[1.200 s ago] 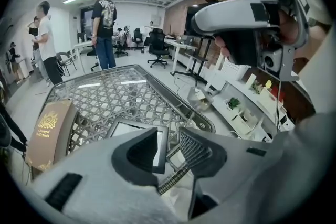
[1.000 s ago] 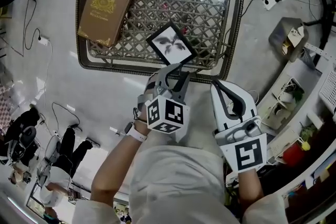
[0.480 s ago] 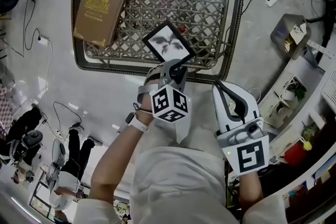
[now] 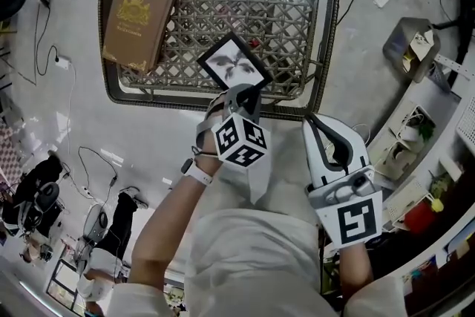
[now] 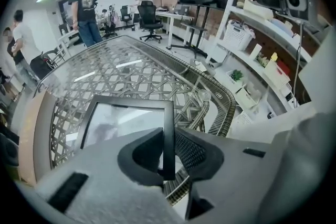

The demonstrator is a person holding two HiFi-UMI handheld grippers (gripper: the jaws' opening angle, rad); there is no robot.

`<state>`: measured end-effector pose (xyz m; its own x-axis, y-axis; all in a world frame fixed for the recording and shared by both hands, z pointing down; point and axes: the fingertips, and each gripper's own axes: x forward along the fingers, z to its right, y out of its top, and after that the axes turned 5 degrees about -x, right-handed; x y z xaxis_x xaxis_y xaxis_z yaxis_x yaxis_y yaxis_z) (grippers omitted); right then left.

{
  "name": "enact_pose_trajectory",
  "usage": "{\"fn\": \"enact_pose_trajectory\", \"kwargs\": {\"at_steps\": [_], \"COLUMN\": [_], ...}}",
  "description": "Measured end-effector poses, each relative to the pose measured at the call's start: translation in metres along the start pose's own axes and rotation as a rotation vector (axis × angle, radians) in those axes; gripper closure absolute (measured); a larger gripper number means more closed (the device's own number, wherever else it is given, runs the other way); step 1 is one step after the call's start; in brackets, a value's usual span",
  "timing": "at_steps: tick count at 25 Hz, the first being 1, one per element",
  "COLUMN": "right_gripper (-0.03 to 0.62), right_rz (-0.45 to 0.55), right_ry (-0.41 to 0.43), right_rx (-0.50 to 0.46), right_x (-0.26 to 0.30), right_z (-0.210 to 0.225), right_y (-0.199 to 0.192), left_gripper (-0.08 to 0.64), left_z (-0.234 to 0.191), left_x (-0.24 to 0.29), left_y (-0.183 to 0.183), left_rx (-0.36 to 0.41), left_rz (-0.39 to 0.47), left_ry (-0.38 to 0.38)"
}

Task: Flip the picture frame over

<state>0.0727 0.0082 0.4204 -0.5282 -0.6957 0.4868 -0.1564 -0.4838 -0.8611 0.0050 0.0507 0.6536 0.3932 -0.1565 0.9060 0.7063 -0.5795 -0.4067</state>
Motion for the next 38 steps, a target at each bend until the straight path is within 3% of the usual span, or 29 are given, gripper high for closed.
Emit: {"fn": "enact_pose_trajectory", "kwargs": {"at_steps": [19, 38], "right_gripper": [0.574, 0.574], "right_rz": [-0.001, 0.011], "right_ry": [-0.016, 0.005], "right_rx": [0.014, -0.006], "right_x": [-0.001, 0.006], "right_z": [0.005, 0.003], "right_y": [0.000, 0.011], "left_gripper": [0.485, 0.485], "left_z": [0.003, -0.009], "left_x": [-0.005, -0.052], "left_y": [0.007, 0.049], "left_rx": [-0.114, -0.443], "left_rz": [0.006, 0.193], "left_ry": [-0.070, -0.175]}}
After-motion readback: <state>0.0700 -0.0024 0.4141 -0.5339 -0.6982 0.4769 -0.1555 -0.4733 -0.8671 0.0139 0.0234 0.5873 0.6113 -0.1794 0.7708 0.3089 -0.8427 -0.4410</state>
